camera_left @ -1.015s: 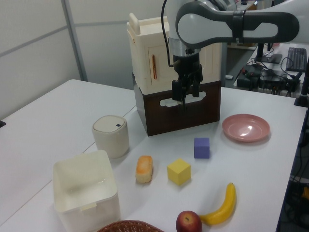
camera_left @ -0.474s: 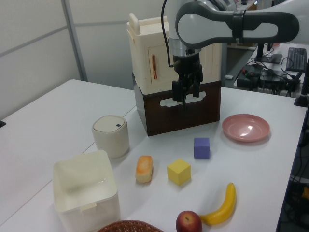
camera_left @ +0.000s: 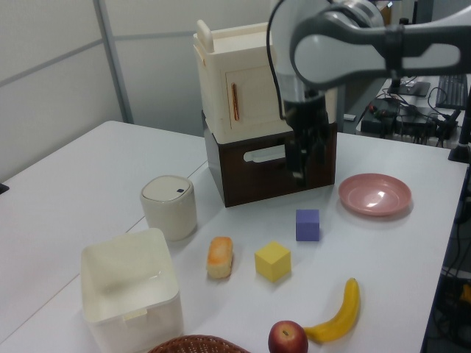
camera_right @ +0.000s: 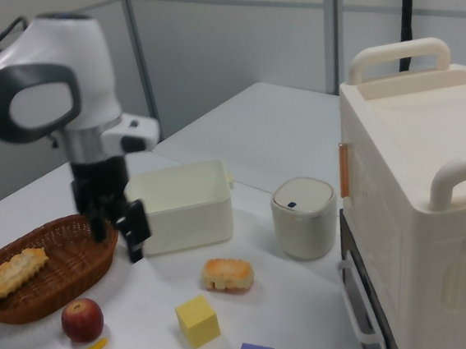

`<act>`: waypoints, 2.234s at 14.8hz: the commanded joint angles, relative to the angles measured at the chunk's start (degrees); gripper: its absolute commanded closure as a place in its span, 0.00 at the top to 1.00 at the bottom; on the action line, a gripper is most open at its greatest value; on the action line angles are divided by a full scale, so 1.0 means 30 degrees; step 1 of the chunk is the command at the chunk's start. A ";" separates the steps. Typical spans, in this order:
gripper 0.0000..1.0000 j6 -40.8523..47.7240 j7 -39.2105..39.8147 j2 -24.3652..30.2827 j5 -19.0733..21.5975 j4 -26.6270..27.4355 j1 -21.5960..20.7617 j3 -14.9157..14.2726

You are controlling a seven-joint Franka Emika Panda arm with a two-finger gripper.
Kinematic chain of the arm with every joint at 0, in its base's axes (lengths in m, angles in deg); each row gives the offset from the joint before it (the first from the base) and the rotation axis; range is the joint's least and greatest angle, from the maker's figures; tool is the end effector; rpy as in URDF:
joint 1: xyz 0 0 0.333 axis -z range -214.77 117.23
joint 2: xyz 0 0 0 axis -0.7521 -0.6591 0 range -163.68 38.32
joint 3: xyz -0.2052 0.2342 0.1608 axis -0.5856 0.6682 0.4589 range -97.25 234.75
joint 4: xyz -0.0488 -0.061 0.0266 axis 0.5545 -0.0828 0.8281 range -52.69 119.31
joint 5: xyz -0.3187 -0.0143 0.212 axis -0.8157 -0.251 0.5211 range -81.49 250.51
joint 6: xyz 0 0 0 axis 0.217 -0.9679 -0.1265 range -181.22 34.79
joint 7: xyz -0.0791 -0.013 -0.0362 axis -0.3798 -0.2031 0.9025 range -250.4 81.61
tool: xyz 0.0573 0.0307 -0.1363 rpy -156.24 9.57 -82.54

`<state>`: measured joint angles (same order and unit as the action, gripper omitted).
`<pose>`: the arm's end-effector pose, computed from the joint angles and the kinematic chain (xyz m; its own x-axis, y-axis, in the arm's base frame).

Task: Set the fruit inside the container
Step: 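Move the gripper from its raised pose toward the red apple, then lower the open gripper down over the red apple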

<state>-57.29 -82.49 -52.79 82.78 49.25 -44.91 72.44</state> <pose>0.4763 -0.0037 0.5770 0.9957 0.0287 -0.0884 0.0322 -0.9988 0.0382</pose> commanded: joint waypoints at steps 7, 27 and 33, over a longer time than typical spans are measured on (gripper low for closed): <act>1.00 -0.2394 0.0976 0.1480 -0.0097 0.5144 -0.2837 -0.0205; 1.00 -0.2658 0.2785 0.0983 -0.0097 0.5204 -0.3512 -0.0177; 1.00 -0.5527 0.3935 -0.1800 -0.0127 0.5116 -0.6351 -0.0205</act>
<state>-70.30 -72.08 -54.96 82.78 64.05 -59.64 72.56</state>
